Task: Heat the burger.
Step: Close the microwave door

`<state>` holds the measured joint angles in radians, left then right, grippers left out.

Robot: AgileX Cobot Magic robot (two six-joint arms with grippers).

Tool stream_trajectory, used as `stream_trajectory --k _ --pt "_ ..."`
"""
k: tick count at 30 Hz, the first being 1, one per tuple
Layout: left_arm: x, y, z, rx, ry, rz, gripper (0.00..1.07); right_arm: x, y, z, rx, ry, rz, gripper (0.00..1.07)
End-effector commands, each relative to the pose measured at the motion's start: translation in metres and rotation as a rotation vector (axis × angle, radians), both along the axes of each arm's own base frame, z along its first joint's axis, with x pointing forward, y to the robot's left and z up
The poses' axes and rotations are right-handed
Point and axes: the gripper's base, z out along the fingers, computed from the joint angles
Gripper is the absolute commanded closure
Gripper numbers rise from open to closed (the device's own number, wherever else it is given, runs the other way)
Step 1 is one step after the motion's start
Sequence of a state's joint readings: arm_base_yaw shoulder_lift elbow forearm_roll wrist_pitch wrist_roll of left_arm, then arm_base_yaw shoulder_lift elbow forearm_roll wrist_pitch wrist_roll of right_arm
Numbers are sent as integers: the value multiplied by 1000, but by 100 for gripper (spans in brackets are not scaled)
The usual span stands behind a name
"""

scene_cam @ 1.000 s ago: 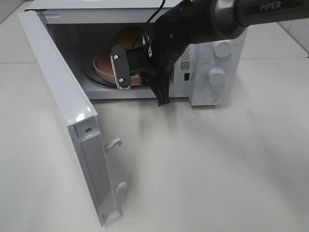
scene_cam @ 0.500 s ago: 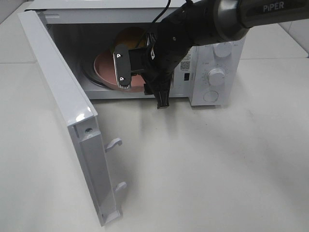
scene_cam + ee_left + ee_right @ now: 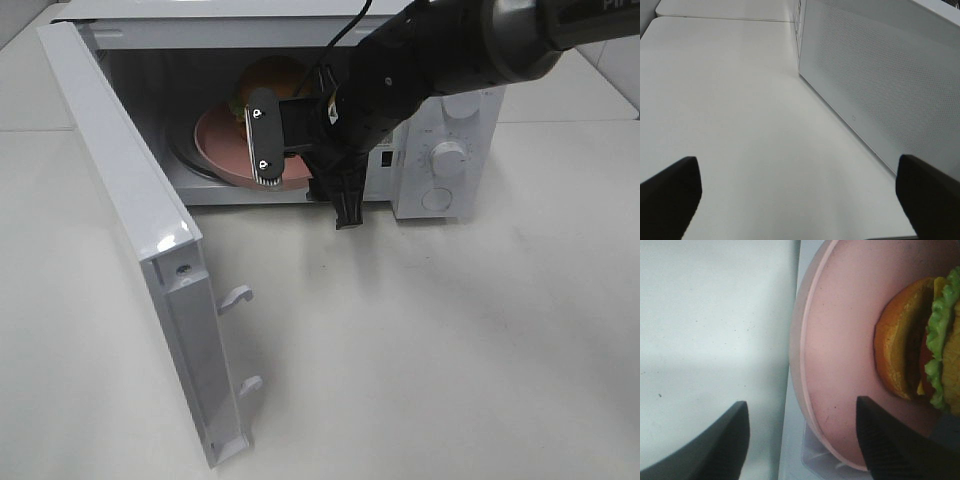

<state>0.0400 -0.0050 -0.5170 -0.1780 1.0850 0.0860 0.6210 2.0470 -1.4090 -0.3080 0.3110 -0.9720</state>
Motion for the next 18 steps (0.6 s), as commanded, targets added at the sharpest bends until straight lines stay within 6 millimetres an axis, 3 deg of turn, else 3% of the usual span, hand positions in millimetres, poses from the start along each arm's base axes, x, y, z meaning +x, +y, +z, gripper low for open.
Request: stream_trajectory --k 1,18 --pt "-2 -1 1 -12 -30 -5 9 -6 -5 9 14 -12 -4 42" --pt "-2 -1 1 -12 -30 -5 9 -49 -34 31 140 31 -120 38"
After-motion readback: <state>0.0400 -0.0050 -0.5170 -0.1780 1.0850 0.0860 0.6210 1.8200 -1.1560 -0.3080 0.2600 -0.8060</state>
